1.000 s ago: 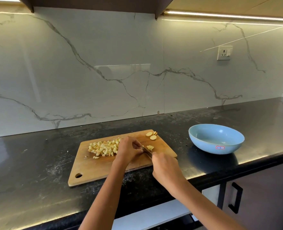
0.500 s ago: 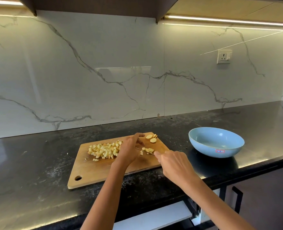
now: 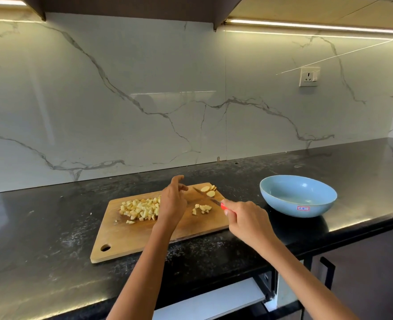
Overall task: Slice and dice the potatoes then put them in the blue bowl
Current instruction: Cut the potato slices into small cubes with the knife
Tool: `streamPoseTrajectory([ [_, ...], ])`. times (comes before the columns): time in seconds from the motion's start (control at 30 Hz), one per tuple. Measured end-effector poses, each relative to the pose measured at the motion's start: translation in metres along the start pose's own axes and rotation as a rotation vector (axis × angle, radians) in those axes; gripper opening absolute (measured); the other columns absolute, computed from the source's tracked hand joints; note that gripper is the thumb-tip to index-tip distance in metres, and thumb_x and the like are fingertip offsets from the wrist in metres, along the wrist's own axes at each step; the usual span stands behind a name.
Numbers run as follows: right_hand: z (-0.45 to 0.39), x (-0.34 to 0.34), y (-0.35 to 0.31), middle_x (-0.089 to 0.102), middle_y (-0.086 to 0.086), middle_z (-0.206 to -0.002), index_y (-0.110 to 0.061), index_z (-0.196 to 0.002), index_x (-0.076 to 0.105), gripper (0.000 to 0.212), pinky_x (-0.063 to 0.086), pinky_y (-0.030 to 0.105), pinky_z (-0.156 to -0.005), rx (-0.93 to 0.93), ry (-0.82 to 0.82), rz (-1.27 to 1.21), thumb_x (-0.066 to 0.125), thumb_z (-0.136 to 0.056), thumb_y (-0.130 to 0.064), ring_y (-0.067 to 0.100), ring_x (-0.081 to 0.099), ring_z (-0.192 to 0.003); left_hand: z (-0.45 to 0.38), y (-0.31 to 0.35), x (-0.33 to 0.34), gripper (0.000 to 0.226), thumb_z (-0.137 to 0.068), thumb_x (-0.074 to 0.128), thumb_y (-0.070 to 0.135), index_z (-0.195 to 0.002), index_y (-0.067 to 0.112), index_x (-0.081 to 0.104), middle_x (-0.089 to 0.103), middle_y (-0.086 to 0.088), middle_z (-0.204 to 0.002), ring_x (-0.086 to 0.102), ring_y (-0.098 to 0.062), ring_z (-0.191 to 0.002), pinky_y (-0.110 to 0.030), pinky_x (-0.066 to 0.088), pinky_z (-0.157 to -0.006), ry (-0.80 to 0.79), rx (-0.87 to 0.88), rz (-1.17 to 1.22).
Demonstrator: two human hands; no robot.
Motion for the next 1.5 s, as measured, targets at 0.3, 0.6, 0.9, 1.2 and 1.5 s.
streamPoseTrajectory([
  [0.3, -0.069, 0.040, 0.020, 0.071, 0.009, -0.101, -0.013, -0.122, 0.063, 0.031, 0.045, 0.021, -0.064, 0.188, 0.284, -0.610, 0.051, -0.095, -0.021, 0.009, 0.058, -0.078, 0.012, 0.017, 0.070, 0.041, -0.087, 0.059, 0.027, -0.126, 0.018, 0.051, 0.059, -0.002, -0.123, 0.051, -0.018, -0.116, -0.037, 0.041, -0.101, -0.489, 0.209, -0.205],
  [0.6, -0.114, 0.053, 0.030, 0.066, 0.007, -0.073, -0.007, -0.120, 0.063, 0.029, 0.037, 0.017, -0.049, 0.152, 0.379, -0.512, 0.049, -0.097, -0.017, 0.005, 0.049, -0.053, 0.002, -0.004, 0.051, 0.034, -0.095, 0.038, 0.042, -0.111, 0.018, 0.054, 0.056, -0.001, -0.114, 0.049, -0.020, -0.108, -0.035, 0.031, -0.096, -0.429, 0.289, -0.623],
  [0.9, -0.110, 0.048, 0.044, 0.070, 0.012, -0.088, -0.004, -0.120, 0.062, 0.030, 0.053, 0.031, -0.063, 0.215, 0.485, -0.604, 0.049, -0.097, -0.018, 0.019, 0.062, -0.072, -0.025, -0.044, -0.020, 0.025, -0.097, 0.038, 0.017, -0.103, 0.021, 0.062, 0.065, 0.002, -0.106, 0.054, -0.019, -0.103, -0.036, 0.027, -0.089, -0.014, -0.060, -0.562],
  [1.2, -0.104, 0.047, 0.055, 0.067, 0.012, -0.073, -0.002, -0.107, 0.067, 0.029, 0.045, 0.026, -0.055, 0.310, 0.523, -0.683, 0.046, -0.099, -0.020, 0.015, 0.055, -0.060, -0.011, -0.024, -0.001, 0.019, -0.083, 0.062, 0.036, -0.101, 0.032, 0.065, 0.063, 0.014, -0.111, 0.048, -0.011, -0.111, -0.031, 0.022, -0.081, -0.146, 0.115, -0.502],
  [1.5, -0.106, 0.051, 0.059, 0.069, 0.010, -0.084, -0.006, -0.111, 0.067, 0.030, 0.048, 0.027, -0.061, 0.348, 0.524, -0.669, 0.046, -0.099, -0.022, 0.015, 0.059, -0.070, -0.031, -0.003, 0.026, 0.025, -0.084, 0.062, 0.022, -0.107, 0.016, 0.064, 0.066, -0.002, -0.105, 0.058, -0.019, -0.097, -0.034, 0.046, -0.085, 0.034, 0.123, -0.259],
])
Point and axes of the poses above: each hand's wrist, its own z-axis away from the middle knuckle, its own x-axis out of the palm, y = z × x, the point moved 8 cm from there along -z, towards the middle knuckle
